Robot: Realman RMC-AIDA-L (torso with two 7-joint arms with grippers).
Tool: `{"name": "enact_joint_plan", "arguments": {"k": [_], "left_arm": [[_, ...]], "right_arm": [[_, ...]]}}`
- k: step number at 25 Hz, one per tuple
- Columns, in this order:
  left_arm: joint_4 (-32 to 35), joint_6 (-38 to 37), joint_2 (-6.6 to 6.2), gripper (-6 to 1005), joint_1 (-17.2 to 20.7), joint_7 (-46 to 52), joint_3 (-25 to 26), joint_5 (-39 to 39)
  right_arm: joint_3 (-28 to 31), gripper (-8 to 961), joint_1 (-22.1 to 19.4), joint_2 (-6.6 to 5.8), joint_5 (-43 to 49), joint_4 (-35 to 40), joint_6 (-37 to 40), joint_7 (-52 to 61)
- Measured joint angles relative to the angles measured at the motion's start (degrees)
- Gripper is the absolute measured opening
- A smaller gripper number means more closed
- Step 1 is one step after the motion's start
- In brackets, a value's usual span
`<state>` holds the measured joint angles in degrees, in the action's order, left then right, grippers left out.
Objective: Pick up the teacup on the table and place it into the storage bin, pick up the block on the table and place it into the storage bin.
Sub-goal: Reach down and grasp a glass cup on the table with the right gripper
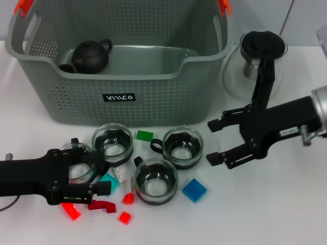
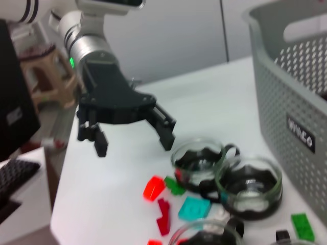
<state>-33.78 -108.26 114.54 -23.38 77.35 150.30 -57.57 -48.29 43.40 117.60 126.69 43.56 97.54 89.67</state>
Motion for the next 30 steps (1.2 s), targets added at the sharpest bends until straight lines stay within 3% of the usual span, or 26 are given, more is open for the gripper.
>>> {"name": "enact_joint_plan", "arguments": {"k": [6,13,30], "left_arm": [[0.49,0.65,0.47,907,0.01,0.11,0.17,0.0],[1.04,1.57,1.0,907,0.0,0.15,0.47,0.0],[4.18,5.99,1.14,906,0.1,0.23,0.7,-0.42]], "right_arm": [[-2.81,914,4.0,-0.16,8.03,6.29,5.12,8.83],[-9.73,915,9.19,2.25,16.91,8.42,4.76,12.77],[-22.82,915,12.63,2.76,17.17,9.03,-4.95,11.12]]}}
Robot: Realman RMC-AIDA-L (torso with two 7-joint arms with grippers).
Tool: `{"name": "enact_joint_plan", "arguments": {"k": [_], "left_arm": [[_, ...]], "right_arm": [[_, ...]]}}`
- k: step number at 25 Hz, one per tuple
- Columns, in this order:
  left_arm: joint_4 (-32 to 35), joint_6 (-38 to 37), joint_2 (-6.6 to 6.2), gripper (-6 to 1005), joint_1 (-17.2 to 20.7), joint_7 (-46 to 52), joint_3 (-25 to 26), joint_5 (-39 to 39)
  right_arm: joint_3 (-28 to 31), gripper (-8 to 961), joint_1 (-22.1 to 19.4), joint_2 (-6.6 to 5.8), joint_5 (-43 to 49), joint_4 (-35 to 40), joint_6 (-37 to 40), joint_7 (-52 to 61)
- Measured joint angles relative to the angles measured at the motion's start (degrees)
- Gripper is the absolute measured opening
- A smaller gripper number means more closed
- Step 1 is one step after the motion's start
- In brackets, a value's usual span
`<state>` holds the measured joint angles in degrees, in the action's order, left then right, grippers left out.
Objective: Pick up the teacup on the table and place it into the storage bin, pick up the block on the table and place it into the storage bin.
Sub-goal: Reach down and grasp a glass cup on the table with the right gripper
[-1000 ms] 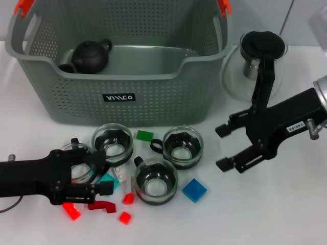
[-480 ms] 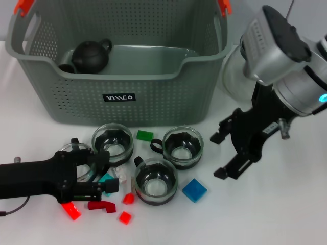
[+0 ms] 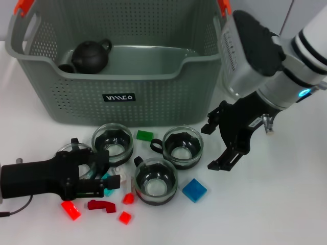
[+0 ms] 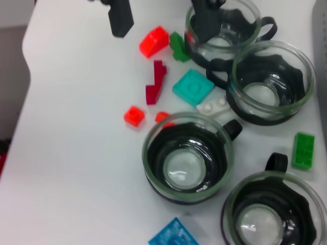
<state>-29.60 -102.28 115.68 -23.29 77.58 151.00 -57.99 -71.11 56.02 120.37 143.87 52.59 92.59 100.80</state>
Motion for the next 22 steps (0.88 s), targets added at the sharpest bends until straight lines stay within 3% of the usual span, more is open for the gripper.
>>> {"name": "enact_joint_plan", "arguments": {"k": [10,22], "left_arm": [[1.12,1.8,1.11,906,1.0,-0.32,0.85,-0.11],[1.23,3.08,2.14,907,2.18,-0.8,0.89,-0.11]], "right_arm": [[-12.36,915,0.78,0.15,0.16,-0.03,-6.9,-0.79],[-21.23,914,1.73,0.56,-2.75,-0.75,-11.39,-1.52]]}}
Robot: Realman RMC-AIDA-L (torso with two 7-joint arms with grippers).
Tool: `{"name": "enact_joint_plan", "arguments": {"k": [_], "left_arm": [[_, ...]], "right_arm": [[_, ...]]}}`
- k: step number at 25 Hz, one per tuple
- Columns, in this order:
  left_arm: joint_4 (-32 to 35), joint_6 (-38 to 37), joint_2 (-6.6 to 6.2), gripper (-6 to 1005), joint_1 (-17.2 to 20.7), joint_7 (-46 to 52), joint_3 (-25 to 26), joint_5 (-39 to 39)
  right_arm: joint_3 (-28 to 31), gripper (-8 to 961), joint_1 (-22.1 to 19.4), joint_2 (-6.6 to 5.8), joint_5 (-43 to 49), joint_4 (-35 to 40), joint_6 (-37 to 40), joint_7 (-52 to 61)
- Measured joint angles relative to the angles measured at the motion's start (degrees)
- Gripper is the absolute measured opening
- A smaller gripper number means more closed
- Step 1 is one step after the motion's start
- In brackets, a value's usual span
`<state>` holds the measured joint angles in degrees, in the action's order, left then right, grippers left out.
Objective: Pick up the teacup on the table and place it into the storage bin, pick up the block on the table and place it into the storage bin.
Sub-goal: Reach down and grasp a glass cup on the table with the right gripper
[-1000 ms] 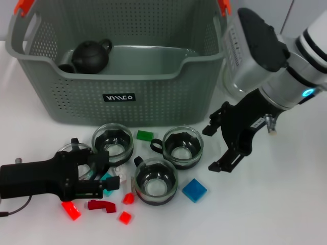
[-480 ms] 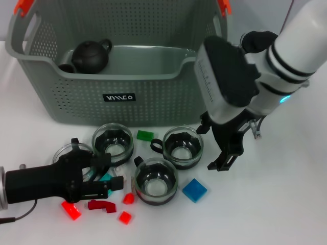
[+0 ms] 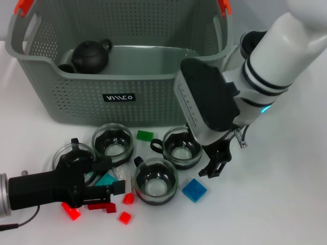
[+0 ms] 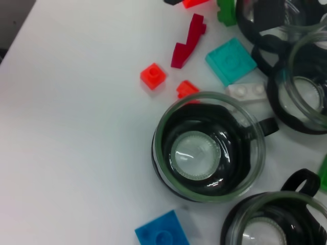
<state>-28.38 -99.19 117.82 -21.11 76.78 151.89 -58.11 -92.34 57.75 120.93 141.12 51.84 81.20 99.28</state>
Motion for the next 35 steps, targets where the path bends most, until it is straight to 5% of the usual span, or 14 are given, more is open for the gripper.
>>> {"name": "enact_joint_plan", "arguments": {"k": [26,31,35], "left_arm": [[0.63,0.65,0.13,906,0.32,-0.31,-0.02,0.01],[0.68,0.78,0.13,905,0.47,-0.41,-0.02,0.01],[0.7,0.84,0.13,906,0.6,-0.45,-0.02,0.01]], "right_arm": [[-5.13,915,1.39,0.1,-2.51,-7.98,-10.25,-1.05],[-5.13,814,1.46,0.02,-2.43,-8.0,-10.42,-0.42],[-5.12,618,1.56,0.01,-2.41,-8.0,-10.11,-0.27]]}}
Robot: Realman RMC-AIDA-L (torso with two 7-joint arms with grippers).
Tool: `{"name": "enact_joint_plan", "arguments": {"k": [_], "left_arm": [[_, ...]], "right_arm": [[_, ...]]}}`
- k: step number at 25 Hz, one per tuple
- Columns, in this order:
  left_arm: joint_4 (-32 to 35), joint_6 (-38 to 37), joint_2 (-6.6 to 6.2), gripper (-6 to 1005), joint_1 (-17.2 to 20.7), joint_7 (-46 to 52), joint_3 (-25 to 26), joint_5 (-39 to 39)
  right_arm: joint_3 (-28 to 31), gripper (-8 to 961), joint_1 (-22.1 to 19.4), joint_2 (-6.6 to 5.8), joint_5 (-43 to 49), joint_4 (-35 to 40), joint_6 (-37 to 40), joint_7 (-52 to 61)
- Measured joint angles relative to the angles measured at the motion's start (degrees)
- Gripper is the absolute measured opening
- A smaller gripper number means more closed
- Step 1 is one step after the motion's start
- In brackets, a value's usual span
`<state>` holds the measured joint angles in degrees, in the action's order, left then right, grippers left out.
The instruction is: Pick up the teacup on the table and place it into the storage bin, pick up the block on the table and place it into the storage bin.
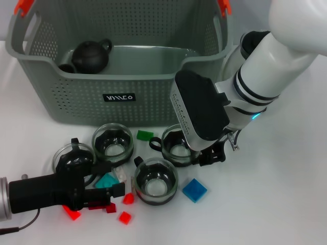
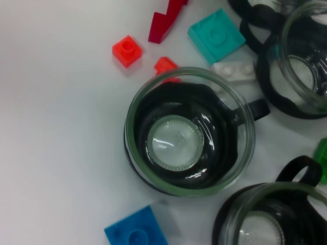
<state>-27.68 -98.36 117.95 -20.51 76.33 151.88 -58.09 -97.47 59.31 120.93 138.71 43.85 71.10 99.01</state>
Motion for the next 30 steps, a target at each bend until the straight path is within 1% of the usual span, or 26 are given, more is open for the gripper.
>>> {"name": "enact_joint_plan", "arguments": {"k": [1,4,9,17,21,25,30], "left_arm": [[0.0,0.01,0.0,906,0.01,-0.02,0.0,0.0],[0.0,0.01,0.0,906,0.03,-0.08,0.0,0.0],[0.0,0.01,0.0,907,0.1,-0.44,0.0,0.0],[0.0,-0.05,0.0,905,0.14,-0.64,0.0,0.0],[0.0,-0.15,0.0,905,0.13,-0.66,0.0,0.16],[0.0,-0.73,0.0,905,0.32,-0.66,0.0,0.31],[0.0,-1.0,-0.06,906,0.8,-0.59,0.0,0.08]], "right_arm": [[0.0,569,0.01,-0.02,0.0,0.0,0.06,0.0],[0.0,322,0.01,-0.07,-0.03,0.01,0.25,0.01],[0.46,97,0.02,-0.09,-0.1,0.42,1.24,0.07],[0.9,75,0.1,-0.2,-0.69,0.76,2.27,0.78],[3.36,64,0.04,-0.32,-1.05,2.2,4.68,0.87],[6.63,65,-1.32,-0.57,-1.05,7.16,9.08,2.12],[11.13,62,-3.36,-0.7,-0.72,14.97,16.9,4.9]]}}
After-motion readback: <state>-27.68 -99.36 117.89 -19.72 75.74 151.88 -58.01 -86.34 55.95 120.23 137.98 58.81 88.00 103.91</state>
